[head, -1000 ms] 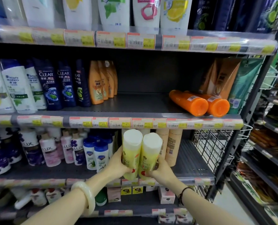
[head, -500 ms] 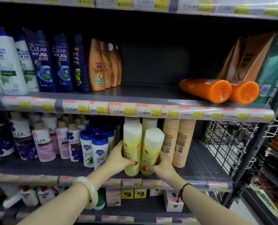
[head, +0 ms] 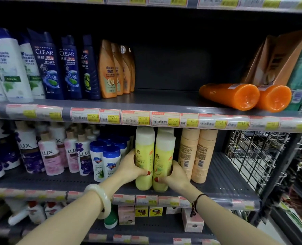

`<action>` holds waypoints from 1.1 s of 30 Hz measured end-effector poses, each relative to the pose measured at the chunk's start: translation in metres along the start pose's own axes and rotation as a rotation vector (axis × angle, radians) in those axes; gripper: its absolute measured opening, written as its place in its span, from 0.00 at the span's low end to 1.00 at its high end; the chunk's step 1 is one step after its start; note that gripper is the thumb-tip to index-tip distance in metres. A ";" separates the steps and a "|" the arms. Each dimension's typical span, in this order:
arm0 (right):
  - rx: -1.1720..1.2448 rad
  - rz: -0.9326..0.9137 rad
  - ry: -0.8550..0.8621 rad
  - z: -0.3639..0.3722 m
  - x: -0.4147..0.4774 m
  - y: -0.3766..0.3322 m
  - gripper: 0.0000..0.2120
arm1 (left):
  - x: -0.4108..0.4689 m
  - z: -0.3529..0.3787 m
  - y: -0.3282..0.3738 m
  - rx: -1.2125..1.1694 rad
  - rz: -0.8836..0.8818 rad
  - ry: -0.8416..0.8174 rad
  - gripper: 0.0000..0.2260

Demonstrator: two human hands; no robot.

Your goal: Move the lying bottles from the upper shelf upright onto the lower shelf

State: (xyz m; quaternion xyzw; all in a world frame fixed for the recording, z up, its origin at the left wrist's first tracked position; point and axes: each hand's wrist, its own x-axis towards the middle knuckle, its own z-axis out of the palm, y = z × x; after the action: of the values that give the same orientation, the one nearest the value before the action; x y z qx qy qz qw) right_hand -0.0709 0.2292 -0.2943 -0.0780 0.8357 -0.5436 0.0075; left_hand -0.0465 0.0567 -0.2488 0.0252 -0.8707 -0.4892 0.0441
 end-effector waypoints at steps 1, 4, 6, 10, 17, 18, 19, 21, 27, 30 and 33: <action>-0.005 0.008 0.008 0.000 0.000 -0.001 0.31 | 0.001 0.001 0.000 0.002 0.001 0.002 0.33; -0.006 0.021 0.015 0.000 0.002 0.000 0.30 | 0.004 0.005 -0.004 -0.010 -0.015 0.000 0.34; -0.010 0.024 0.016 0.000 0.003 0.000 0.30 | 0.005 0.008 -0.010 -0.031 -0.033 0.002 0.35; -0.066 0.046 0.037 0.001 0.006 0.002 0.32 | 0.011 0.010 -0.015 -0.040 -0.038 -0.001 0.34; -0.078 0.037 0.024 0.000 0.001 0.000 0.31 | 0.013 0.010 -0.021 -0.016 -0.044 -0.025 0.35; -0.088 0.043 0.022 -0.001 0.000 -0.001 0.31 | 0.012 0.009 -0.020 -0.005 -0.048 -0.027 0.34; -0.092 0.043 0.023 -0.001 -0.001 0.000 0.31 | 0.011 0.009 -0.020 0.006 -0.047 -0.030 0.33; -0.111 0.047 0.015 -0.001 -0.003 -0.002 0.31 | 0.009 0.009 -0.019 0.052 -0.048 -0.050 0.32; -0.278 0.055 -0.066 -0.017 -0.016 -0.016 0.25 | -0.004 -0.004 -0.006 0.295 -0.097 -0.127 0.27; -0.388 0.079 -0.107 -0.030 -0.025 -0.032 0.19 | -0.009 -0.013 0.005 0.406 -0.143 -0.209 0.27; -0.428 0.077 -0.136 -0.040 -0.033 -0.050 0.20 | -0.015 -0.020 0.025 0.464 -0.132 -0.262 0.20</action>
State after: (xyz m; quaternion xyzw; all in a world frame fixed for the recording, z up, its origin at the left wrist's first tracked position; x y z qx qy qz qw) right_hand -0.0359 0.2506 -0.2348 -0.0821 0.9319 -0.3468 0.0678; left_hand -0.0301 0.0544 -0.2178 0.0275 -0.9542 -0.2777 -0.1079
